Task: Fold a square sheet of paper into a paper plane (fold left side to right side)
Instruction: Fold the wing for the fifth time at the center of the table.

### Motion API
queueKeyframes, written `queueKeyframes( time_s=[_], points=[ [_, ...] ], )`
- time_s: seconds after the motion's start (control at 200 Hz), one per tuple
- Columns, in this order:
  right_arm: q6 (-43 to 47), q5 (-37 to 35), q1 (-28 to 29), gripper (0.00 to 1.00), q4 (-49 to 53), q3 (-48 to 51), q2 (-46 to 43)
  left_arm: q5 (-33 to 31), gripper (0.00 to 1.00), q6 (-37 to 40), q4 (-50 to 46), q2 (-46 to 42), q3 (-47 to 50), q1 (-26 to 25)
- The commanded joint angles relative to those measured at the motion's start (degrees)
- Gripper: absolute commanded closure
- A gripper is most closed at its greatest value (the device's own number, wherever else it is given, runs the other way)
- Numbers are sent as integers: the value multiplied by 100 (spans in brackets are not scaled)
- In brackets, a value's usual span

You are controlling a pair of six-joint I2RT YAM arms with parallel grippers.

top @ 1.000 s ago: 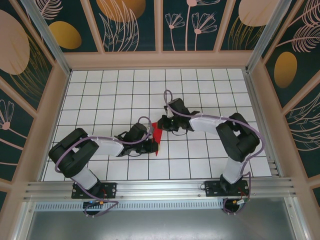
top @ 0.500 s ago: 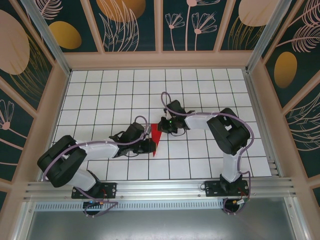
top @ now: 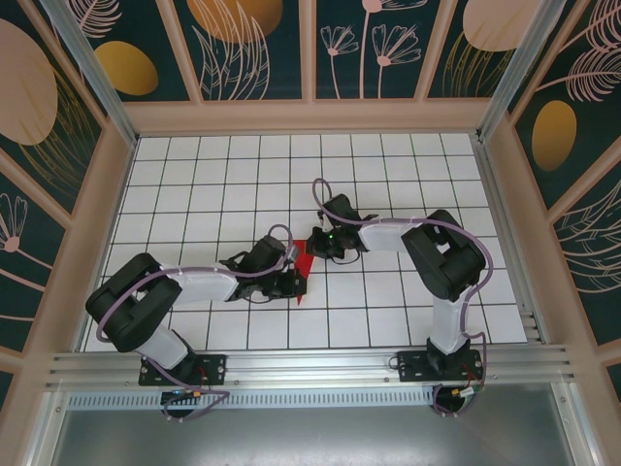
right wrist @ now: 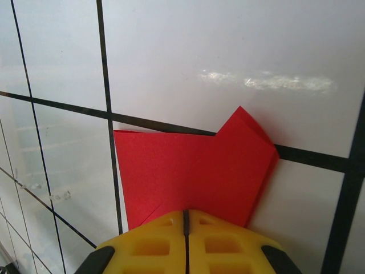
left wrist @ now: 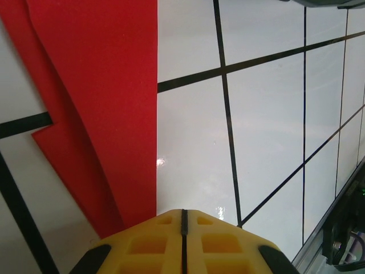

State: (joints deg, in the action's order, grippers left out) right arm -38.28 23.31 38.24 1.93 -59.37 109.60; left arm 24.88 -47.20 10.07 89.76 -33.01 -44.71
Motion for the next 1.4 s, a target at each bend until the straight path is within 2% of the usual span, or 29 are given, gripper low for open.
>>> queueKeyframes(
  time_s=[0.0, 0.345, 1.391],
  points=[
    [59, -420, -9, 91, 562, -42, 179, 157, 91, 81, 57, 68, 55, -38],
    [89, -564, -53, 91, 764, -145, 308, 191, 93, 168, -66, 209, 414, -32],
    [190, -632, -164, 91, 1030, -395, 598, 312, 95, -177, -77, -516, 1324, -397]
  ],
)
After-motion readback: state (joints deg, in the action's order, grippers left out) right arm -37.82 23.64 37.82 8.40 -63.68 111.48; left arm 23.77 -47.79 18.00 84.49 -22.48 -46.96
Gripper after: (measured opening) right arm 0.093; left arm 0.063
